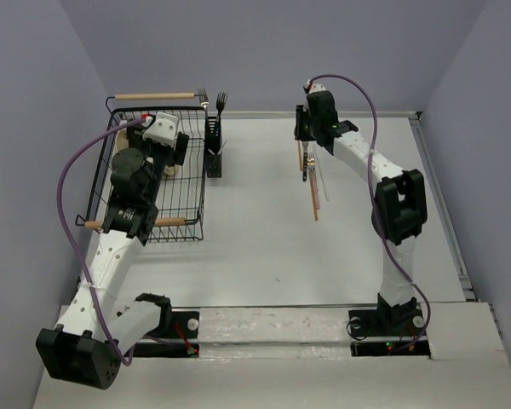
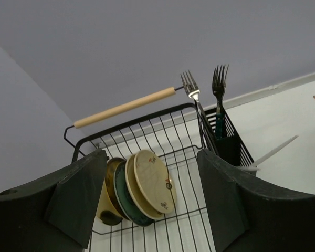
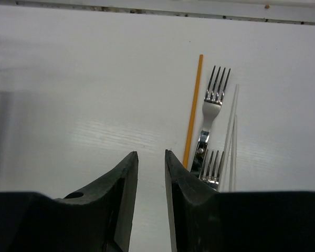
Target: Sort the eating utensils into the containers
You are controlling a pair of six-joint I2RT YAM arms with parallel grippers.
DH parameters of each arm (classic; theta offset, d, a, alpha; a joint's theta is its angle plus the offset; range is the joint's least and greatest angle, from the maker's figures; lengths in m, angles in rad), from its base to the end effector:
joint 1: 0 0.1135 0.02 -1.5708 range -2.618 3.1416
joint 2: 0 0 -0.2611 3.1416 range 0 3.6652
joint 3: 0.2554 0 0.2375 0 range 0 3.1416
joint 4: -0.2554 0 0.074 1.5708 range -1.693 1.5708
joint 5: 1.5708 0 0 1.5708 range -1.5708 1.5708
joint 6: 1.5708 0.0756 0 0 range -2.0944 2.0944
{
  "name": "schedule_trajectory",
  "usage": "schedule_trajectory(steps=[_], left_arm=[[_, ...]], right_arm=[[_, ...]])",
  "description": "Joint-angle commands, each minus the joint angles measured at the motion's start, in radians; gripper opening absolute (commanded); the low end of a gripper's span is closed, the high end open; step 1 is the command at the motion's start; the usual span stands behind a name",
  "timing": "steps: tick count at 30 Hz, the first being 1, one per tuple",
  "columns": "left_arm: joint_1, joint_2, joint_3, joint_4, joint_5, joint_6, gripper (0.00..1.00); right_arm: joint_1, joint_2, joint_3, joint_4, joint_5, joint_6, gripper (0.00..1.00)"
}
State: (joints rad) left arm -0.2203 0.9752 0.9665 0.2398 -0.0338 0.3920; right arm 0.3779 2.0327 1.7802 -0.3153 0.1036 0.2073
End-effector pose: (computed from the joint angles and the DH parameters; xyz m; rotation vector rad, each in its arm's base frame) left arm 0.2439 -0.0520 0.4219 0.3770 1.2877 0.1678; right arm 0.4673 0.1771 0.2677 -0.1219 2.1407 0.2325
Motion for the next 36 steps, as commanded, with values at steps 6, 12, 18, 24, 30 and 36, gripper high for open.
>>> schedule_trajectory(steps=[6,12,18,24,30,36], left_arm=[[0.010,0.008,-0.094,0.018,-0.021,0.022,0.84],[0.010,0.017,-0.104,0.027,-0.017,0.022,0.84],[0.010,0.014,-0.109,0.027,-0.018,0.028,0.85],[0.010,0.016,-0.107,0.027,-0.006,0.024,0.85],[0.010,0.013,-0.112,0.030,-0.005,0.025,0.85],[0.010,0.013,-0.115,0.033,0.000,0.025,0.85]], right_arm=[[-0.025,0.299,0.380,-0.252,0.056,-0.032,0.34],[-0.045,0.340,0.366,-0.249,0.048,-0.040,0.34],[-0.054,0.382,0.344,-0.251,0.024,-0.019,0.33],[-0.063,0.406,0.340,-0.249,0.025,-0.017,0.34],[-0.063,0.426,0.349,-0.251,-0.002,-0.023,0.32],[-0.063,0.449,0.367,-0.249,0.025,-0.031,0.31]])
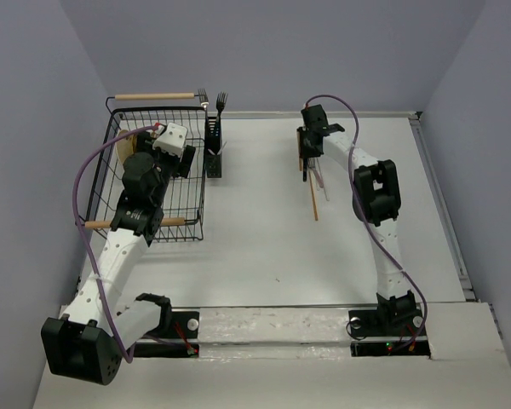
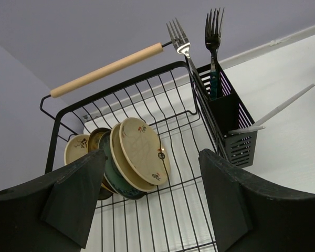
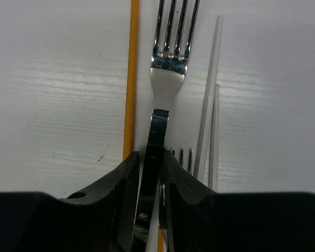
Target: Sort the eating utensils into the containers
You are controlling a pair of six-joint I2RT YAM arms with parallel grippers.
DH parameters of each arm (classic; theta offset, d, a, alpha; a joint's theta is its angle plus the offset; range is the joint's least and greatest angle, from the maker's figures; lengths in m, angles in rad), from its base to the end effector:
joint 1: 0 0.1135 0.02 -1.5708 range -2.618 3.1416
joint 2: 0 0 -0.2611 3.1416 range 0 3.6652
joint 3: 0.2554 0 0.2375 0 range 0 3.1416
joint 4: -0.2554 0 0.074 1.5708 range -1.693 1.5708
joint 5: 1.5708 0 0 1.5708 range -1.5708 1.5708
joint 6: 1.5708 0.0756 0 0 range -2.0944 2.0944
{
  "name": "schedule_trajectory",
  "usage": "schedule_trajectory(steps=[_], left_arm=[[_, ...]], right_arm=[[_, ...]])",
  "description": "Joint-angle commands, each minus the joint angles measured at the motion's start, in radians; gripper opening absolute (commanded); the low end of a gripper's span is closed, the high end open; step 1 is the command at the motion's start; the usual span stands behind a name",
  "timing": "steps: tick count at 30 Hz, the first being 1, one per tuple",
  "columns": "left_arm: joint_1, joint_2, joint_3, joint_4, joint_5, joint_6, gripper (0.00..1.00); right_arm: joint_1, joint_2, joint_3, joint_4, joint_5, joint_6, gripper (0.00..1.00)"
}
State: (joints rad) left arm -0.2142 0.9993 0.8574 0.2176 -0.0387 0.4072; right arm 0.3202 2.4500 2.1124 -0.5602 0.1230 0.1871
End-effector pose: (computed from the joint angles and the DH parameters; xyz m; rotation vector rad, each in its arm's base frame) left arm 0.2585 -0.0532 0.3713 0.4281 1.4354 0.1845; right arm 0.5256 0.1645 0.1440 -0.1107 2.4579 0.0693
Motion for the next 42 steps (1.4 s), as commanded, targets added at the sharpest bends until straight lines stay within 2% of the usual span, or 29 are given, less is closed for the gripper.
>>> schedule_trajectory(steps=[1,10,22,24,25,26,38,42], left_arm=[[0.004,-0.011,-0.006,0.055,0.006,0.012,0.85],[0.004,-0.013,-0.008,0.058,0.010,0.013,0.85],[0.004,-0.013,-0.011,0.060,0.013,0.018,0.86],[0.004,-0.013,-0.011,0.060,0.016,0.018,0.86],[0.004,-0.013,-0.011,0.062,0.014,0.018,0.85],[0.004,-0.013,-0.012,0.062,0.014,0.018,0.85],[0.004,-0.013,-0.014,0.063,0.019,0.021,0.86],[0.004,-0.013,-0.014,0.065,0.020,0.021,0.86]], right_arm=[[-0.006,0.033,0.037,-0.004,0.012,-0.017,0.31],[-0.006,0.072,0.049,-0.006,0.041,-0.040,0.18],[-0.006,0.086,0.035,-0.001,0.036,-0.044,0.20],[-0.006,0.081,0.023,0.008,0.040,-0.046,0.15],[-0.006,0.070,0.009,0.014,0.046,-0.043,0.04],[-0.006,0.064,-0.002,0.022,0.049,-0.041,0.00],[0.013,-0.106,-0.173,0.180,0.086,-0.032,0.00],[0.013,-0.196,-0.270,0.289,0.075,-0.029,0.00]])
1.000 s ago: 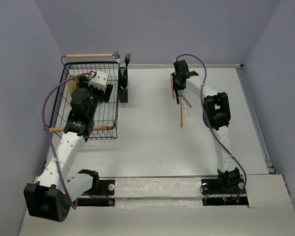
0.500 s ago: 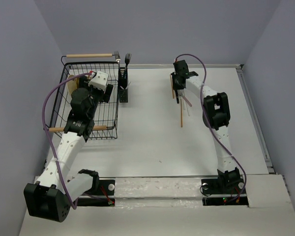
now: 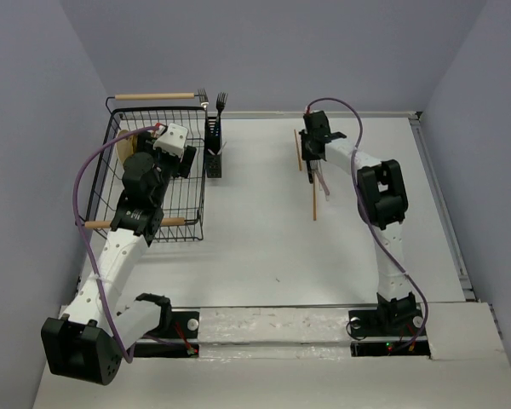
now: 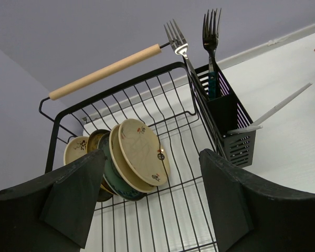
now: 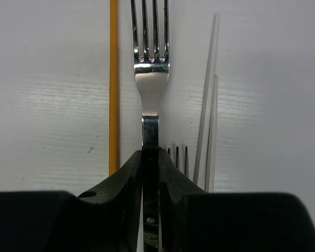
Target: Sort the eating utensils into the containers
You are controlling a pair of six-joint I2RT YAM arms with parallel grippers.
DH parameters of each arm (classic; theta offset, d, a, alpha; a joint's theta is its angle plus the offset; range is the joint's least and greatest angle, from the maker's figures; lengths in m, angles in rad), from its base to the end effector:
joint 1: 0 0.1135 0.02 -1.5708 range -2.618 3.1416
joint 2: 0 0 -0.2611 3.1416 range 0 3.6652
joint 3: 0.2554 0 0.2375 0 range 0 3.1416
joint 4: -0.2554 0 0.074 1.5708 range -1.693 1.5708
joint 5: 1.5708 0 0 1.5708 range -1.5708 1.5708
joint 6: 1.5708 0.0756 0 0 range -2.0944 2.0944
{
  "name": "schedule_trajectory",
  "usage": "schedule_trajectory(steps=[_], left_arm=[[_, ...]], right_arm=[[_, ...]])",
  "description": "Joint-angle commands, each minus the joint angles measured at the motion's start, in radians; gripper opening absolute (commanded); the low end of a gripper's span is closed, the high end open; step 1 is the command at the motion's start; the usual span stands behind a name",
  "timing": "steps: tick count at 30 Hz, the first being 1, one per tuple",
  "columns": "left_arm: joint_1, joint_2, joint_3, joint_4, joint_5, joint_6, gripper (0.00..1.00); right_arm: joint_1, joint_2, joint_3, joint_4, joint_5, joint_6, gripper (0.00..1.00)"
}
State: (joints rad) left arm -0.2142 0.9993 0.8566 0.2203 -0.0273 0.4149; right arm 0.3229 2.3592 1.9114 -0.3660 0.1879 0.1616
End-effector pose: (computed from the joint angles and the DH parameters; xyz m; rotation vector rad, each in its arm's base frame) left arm 0.2583 -0.0541 0.3714 0.4418 1.4292 0.1823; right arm 0.5167 0.1580 0.1444 -0.1022 2.3640 0.0093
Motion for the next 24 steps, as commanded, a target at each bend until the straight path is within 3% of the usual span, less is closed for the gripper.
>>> schedule_trajectory(steps=[1,8,16,24], left_arm=[[0.004,-0.013,-0.011,0.062,0.010,0.013,0.86],[0.003,-0.013,-0.010,0.059,0.017,0.013,0.86],[0.004,-0.013,-0.005,0.051,0.023,0.012,0.86],[0.004,0.002,0.113,-0.050,0.248,-0.060,0.83]], right_arm=[[0.010,-0.116,-0.099,0.110,0.007,-0.004,0.00],[0.010,-0.221,-0.238,0.275,-0.056,-0.010,0.00],[0.010,-0.291,-0.305,0.343,-0.094,-0.022,0.00],[0.069,-0.583,-0.620,0.729,-0.125,-0.074,0.00]])
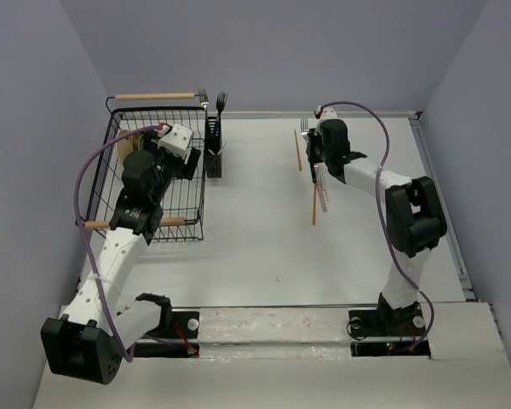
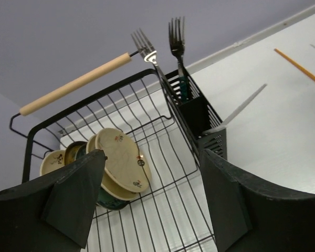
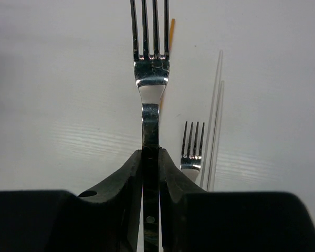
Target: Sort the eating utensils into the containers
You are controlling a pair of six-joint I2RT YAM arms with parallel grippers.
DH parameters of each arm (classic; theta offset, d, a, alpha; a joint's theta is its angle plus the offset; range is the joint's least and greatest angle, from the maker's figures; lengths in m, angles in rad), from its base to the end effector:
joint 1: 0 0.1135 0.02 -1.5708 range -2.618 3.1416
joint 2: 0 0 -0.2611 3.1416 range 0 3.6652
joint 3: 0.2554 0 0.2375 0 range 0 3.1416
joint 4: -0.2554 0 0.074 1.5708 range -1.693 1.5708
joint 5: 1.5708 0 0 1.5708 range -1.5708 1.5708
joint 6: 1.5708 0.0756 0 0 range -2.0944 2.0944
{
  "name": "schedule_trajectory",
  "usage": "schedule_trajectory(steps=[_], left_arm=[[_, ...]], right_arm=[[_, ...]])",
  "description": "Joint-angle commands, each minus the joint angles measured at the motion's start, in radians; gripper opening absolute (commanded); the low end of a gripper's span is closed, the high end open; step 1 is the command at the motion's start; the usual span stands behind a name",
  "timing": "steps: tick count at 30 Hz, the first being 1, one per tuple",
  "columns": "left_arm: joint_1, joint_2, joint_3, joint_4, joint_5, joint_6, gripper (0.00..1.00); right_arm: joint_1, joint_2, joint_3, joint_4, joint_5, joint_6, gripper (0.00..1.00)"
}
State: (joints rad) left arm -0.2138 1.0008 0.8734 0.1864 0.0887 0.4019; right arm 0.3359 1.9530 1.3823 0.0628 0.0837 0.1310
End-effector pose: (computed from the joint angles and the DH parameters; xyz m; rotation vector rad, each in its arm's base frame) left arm 0.2563 -0.0625 0.3724 0.5256 1.4183 0.0838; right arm 0.4493 0.1502 0.2095 -0.1619 2.0765 0.1983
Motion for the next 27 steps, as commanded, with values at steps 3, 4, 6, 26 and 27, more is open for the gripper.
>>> schedule_trajectory(steps=[3,4,6,26,27], left_arm=[[-0.002,0.016,0.170,-0.031,0.241,-0.101,0.80],[-0.009,0.030,0.183,-0.036,0.271,-0.144,0.79],[-0.030,0.050,0.226,-0.041,0.348,-0.178,0.78],[-0.148,0.151,0.322,0.059,0.503,-0.431,0.83],[-0.148,0.157,0.325,0.061,0.511,-0.437,0.83]], right_arm=[[0.121,-0.291,-0.172,0.402,-0.007,-0.077,0.00],[0.141,-0.314,-0.183,0.419,0.013,-0.089,0.00],[0.181,-0.371,-0.204,0.462,0.030,-0.120,0.00],[0.471,-0.539,-0.298,0.635,0.014,-0.188,0.00],[0.471,-0.536,-0.296,0.637,0.014,-0.194,0.00]])
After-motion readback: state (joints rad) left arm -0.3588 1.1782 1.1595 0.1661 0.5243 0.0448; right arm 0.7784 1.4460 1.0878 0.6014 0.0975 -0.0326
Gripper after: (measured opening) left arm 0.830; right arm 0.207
